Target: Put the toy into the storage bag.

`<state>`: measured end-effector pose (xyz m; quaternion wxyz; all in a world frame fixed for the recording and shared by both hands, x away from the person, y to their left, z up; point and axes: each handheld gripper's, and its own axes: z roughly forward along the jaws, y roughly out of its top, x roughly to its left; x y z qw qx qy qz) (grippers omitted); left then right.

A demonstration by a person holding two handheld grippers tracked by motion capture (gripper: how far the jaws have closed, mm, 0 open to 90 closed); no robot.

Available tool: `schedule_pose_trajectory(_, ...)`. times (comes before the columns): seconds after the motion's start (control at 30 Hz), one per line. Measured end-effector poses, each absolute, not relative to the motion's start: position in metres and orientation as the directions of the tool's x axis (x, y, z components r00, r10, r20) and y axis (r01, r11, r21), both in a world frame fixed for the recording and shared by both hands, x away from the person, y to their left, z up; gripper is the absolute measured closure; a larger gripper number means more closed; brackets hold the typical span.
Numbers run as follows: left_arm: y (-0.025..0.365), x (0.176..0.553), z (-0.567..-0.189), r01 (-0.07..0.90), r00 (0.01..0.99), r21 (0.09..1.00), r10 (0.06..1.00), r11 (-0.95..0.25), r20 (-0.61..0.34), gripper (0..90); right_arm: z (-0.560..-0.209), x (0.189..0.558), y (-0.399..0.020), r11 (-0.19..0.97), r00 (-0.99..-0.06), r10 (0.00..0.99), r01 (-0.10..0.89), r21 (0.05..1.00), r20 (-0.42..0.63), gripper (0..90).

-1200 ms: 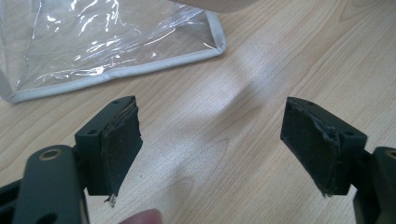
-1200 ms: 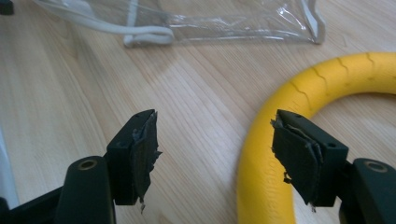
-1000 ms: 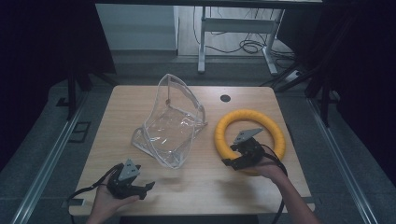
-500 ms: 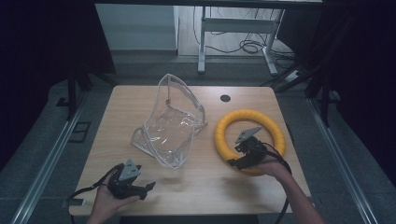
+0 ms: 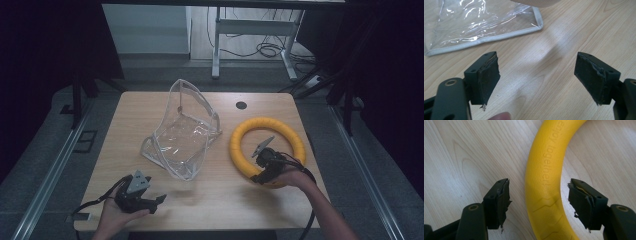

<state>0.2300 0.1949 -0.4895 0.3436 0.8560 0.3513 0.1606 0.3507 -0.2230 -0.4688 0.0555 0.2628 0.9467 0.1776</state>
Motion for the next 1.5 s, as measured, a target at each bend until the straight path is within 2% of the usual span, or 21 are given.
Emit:
schedule_pose_trajectory(0.7,0.194,0.23,-0.49,0.488,0.705,0.696,0.708,-0.526,0.04,20.0,-0.492,0.368,-0.2,0.839,-0.866,0.501,0.484,0.249,-0.003,33.2)
schedule_pose_trajectory(1.2,0.194,0.229,-0.489,0.489,0.701,0.702,0.712,-0.518,0.036,19.9,-0.499,0.375,-0.195,0.847,-0.867,0.499,0.484,0.222,-0.013,41.1)
schedule_pose_trajectory(1.23,0.194,0.23,-0.489,0.49,0.701,0.701,0.712,-0.518,0.036,20.0,-0.501,0.376,-0.195,0.847,-0.865,0.501,0.488,0.213,-0.011,44.7)
schedule_pose_trajectory(1.33,0.194,0.23,-0.49,0.489,0.702,0.701,0.711,-0.52,0.037,20.0,-0.502,0.377,-0.194,0.845,-0.862,0.507,0.496,0.203,-0.008,47.7)
schedule_pose_trajectory(1.47,0.194,0.229,-0.489,0.489,0.702,0.702,0.712,-0.518,0.036,19.9,-0.502,0.379,-0.194,0.842,-0.859,0.511,0.502,0.195,0.005,48.8)
schedule_pose_trajectory(1.5,0.194,0.229,-0.489,0.489,0.701,0.702,0.712,-0.518,0.036,20.0,-0.501,0.38,-0.192,0.845,-0.858,0.514,0.507,0.169,0.001,49.4)
